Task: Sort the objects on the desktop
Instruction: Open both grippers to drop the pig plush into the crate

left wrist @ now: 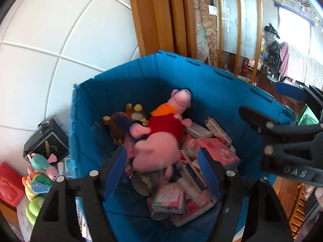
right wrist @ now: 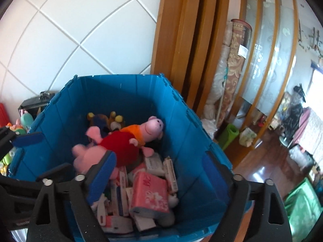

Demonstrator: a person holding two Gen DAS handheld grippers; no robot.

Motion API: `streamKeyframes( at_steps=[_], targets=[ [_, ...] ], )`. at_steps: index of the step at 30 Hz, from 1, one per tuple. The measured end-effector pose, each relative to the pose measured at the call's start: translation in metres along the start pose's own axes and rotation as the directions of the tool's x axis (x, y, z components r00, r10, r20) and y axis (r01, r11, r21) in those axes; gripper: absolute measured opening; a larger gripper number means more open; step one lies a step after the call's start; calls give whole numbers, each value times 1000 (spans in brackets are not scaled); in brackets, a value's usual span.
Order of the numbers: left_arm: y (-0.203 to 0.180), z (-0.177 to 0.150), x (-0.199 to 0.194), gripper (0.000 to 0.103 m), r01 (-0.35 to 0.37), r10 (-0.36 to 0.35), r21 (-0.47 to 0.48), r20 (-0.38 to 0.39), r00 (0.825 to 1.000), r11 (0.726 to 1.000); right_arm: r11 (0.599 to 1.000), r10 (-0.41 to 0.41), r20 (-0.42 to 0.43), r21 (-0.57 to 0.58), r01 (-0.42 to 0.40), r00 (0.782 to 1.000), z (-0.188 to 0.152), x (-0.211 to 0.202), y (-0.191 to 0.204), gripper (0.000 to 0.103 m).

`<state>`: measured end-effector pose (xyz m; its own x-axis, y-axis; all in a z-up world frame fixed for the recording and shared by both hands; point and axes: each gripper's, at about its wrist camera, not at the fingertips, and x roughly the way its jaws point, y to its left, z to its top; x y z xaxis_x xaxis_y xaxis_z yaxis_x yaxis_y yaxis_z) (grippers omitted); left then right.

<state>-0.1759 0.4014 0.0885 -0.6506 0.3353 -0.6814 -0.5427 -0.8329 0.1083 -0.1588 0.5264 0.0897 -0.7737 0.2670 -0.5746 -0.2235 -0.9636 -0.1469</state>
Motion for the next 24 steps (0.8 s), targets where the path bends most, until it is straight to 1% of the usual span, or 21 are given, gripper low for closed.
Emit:
streamKeyframes(
  at_steps=[1, 2, 5, 7, 10, 12, 13, 14, 15, 16, 18, 19, 21, 23, 24],
  targets=[
    [6, -3, -3, 72, -8, 8, -6, 8, 1000, 1000, 1000, -2, 2, -1, 2, 1000, 0, 2, 0, 100],
    [17, -8, -10, 72, -25, 25, -19, 23, 999, 1000, 1000, -6, 7, -4, 6, 1000, -1, 0, 4, 103],
    [45, -22, -29, 77, -50, 54, -64, 59, 997, 997, 1000, -13, 23, -9, 13, 1000, -2, -7, 18, 103],
    [69, -34, -46, 78, -83, 92, -101, 89, 992, 991, 1000, 10, 40, -9, -9, 999, -4, -14, 30, 103],
    [112, -59, -74, 78, -165, 188, -170, 135, 973, 972, 997, 69, 82, -24, -67, 994, -6, -31, 58, 103],
    [145, -81, -94, 78, -223, 262, -228, 158, 952, 948, 991, 131, 125, -35, -128, 983, -6, -47, 83, 103],
    [160, -91, -101, 78, -242, 288, -252, 163, 944, 937, 987, 161, 143, -40, -157, 977, -7, -54, 93, 103],
    [175, -103, -109, 78, -258, 308, -274, 162, 937, 927, 977, 215, 169, -52, -209, 962, -7, -64, 110, 103],
    [193, -116, -116, 78, -274, 328, -297, 150, 933, 915, 970, 243, 179, -58, -236, 953, -7, -69, 119, 103],
    [206, -127, -121, 78, -291, 346, -314, 135, 929, 904, 960, 278, 189, -67, -270, 942, -8, -75, 133, 103],
    [238, -156, -128, 78, -341, 393, -352, 87, 915, 872, 934, 357, 201, -103, -343, 912, -10, -86, 168, 103],
    [251, -168, -128, 78, -361, 409, -365, 63, 910, 858, 924, 381, 201, -114, -365, 902, -11, -88, 179, 103],
    [278, -199, -129, 78, -404, 438, -385, 0, 899, 830, 893, 449, 193, -146, -427, 873, -17, -93, 209, 103],
    [303, -231, -128, 78, -441, 458, -398, -58, 887, 804, 856, 512, 155, -178, -486, 845, -25, -91, 246, 103],
    [311, -245, -128, 78, -456, 466, -401, -79, 881, 794, 846, 525, 138, -187, -499, 840, -28, -89, 257, 103]
  ],
)
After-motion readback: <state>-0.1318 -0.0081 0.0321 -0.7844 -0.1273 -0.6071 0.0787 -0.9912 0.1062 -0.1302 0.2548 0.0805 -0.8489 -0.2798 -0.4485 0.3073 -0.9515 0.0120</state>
